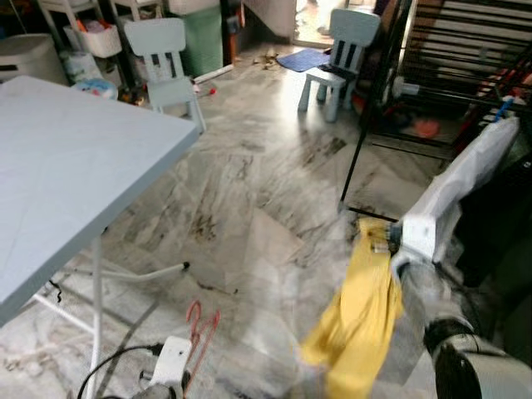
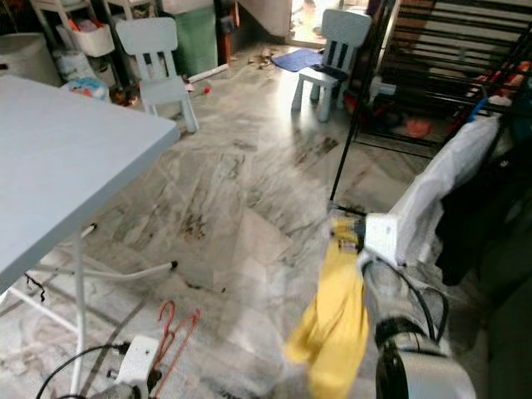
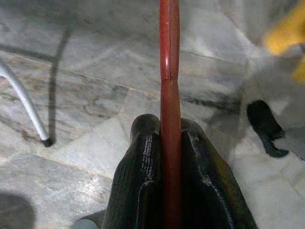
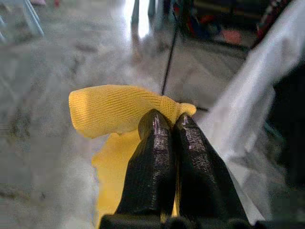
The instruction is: Hang hanger
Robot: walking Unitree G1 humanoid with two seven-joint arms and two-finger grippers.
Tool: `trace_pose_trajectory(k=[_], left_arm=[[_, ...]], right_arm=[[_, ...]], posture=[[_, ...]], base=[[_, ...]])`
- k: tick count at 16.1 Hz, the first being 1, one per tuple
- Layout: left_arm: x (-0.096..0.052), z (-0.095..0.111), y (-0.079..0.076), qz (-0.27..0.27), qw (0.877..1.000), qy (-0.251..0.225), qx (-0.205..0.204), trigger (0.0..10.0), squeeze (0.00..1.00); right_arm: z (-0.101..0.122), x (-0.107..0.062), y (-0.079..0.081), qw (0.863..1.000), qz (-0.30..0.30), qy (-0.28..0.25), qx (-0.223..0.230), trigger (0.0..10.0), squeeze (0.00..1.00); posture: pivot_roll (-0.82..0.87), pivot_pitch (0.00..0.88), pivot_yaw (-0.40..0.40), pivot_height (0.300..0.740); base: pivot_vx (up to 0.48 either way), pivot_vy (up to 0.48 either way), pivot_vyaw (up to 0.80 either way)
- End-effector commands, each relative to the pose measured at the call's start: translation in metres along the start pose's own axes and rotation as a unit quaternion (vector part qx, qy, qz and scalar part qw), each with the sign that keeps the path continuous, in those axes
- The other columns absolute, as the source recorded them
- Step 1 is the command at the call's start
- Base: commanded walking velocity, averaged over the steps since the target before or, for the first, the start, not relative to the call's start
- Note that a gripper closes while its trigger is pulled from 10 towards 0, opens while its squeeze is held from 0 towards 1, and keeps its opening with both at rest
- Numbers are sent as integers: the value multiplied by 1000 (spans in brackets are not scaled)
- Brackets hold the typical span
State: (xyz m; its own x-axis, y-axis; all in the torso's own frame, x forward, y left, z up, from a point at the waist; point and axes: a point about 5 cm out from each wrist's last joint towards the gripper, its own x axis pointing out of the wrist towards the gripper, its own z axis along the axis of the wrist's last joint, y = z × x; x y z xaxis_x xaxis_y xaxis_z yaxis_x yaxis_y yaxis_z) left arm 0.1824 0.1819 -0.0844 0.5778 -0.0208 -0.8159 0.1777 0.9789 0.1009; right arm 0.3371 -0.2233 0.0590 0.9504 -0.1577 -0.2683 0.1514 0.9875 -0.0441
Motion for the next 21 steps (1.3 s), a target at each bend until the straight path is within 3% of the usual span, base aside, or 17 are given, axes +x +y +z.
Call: trace_pose_trajectory(k=[1, 3, 4, 5, 8, 12, 14, 21], left_arm=[[1, 9, 5, 17, 1000, -20, -2, 10000, 0], [2, 22, 9, 37, 998, -52, -22, 10000, 0], [2, 25, 10, 39, 997, -59, -30, 10000, 0], [2, 24, 12, 45, 997, -53, -25, 10000, 0], [1, 12, 13, 53, 998, -24, -25, 10000, 0], [1, 7, 6, 33, 999, -12, 6, 10000, 0], [1, 5, 3, 27, 1000, -7, 14, 10000, 0], [0, -6, -6, 6, 999, 14, 31, 10000, 0]], right_arm=[[2, 0, 6, 1000, 10, -9, 13, 10000, 0], [-17, -7, 17, 999, 34, 12, 5, 10000, 0], [-36, -14, 21, 998, 42, 41, 4, 10000, 0], [-64, -28, 29, 995, 56, 88, -4, 10000, 0], [-102, -50, 41, 983, 85, 157, -28, 10000, 0], [-112, -56, 41, 977, 91, 182, -57, 10000, 0], [-114, -56, 38, 978, 77, 193, -31, 10000, 0], [-121, -62, 31, 975, 70, 204, -46, 10000, 0]], posture=[[-12, 0, 9, 740], [-2, 0, 5, 740], [8, 0, 3, 740], [15, 0, 1, 740], [23, 0, -2, 740], [29, 0, -3, 740], [27, 0, -2, 740], [15, 0, 4, 740]], base=[[0, 0, 0], [0, 0, 0], [0, 0, 0], [0, 0, 0], [0, 0, 0], [0, 0, 0], [0, 0, -713], [0, 0, -800]])
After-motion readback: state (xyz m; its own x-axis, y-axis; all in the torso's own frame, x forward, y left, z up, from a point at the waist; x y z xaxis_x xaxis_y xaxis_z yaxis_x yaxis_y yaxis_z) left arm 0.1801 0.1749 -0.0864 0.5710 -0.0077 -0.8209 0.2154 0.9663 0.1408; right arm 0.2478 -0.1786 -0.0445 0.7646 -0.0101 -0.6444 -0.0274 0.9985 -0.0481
